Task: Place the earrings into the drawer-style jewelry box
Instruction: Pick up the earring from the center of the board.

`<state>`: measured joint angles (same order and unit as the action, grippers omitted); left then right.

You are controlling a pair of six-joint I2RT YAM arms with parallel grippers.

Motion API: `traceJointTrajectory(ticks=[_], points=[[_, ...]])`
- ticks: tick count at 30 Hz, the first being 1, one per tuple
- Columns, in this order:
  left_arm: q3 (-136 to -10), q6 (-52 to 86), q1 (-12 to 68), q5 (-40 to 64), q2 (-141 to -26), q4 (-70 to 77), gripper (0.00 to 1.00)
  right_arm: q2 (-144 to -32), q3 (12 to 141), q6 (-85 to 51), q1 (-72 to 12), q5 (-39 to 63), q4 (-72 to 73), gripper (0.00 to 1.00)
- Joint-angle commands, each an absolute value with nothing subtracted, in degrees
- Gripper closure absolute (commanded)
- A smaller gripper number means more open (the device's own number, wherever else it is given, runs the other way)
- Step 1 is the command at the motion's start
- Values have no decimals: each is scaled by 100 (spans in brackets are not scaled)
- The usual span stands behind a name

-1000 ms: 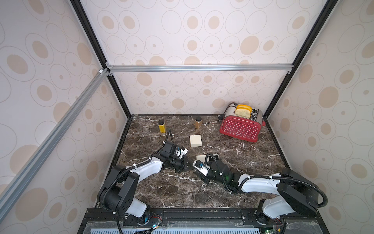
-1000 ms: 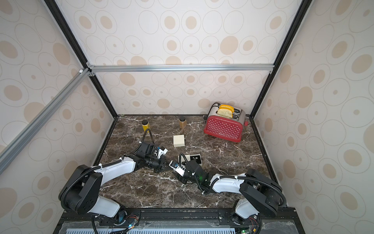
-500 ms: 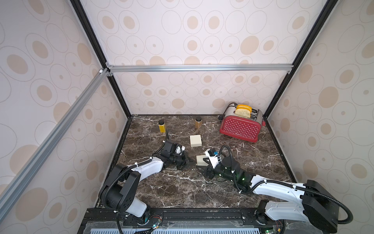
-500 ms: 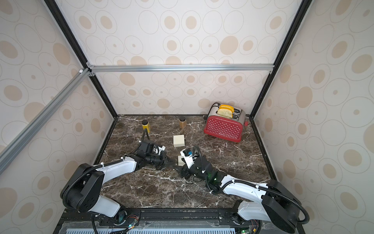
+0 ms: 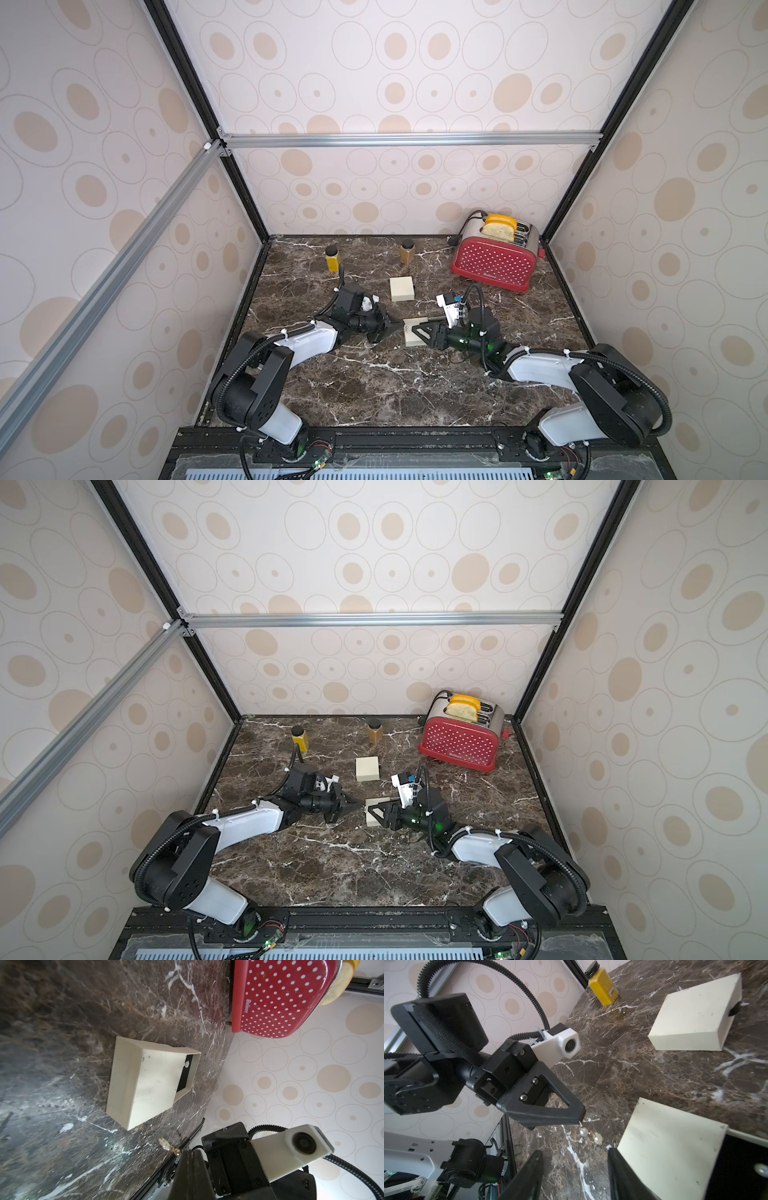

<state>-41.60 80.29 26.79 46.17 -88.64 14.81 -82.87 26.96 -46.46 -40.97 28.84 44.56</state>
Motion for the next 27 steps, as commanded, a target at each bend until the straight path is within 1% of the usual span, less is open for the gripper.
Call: traceJointTrajectory(ticks=[1,11,15,19,25,27], points=[[-4324,8292,2700,4702,-8886,1851,100,-8413,2848,-4736,-4016,3169,4827,49],[-4324,8284,2698,4764,-8879,1854,100,-9294,3076,-5023,-3857,3665,5962,55],[-4333,8283,2691,4768,-8859,1845,100,-9523,3059,-5174,-3858,3668,6189,55],[-4331,8275,2692,4772,-8859,1854,100,-9758,3086,-5309,-3856,3767,6395,58],[-4343,8263,2682,4788,-8837,1855,100,-10234,3182,-5653,-3858,3994,6999,70],[-4336,8256,2677,4781,-8829,1846,100,-10282,3173,-5686,-3856,4008,7074,73]])
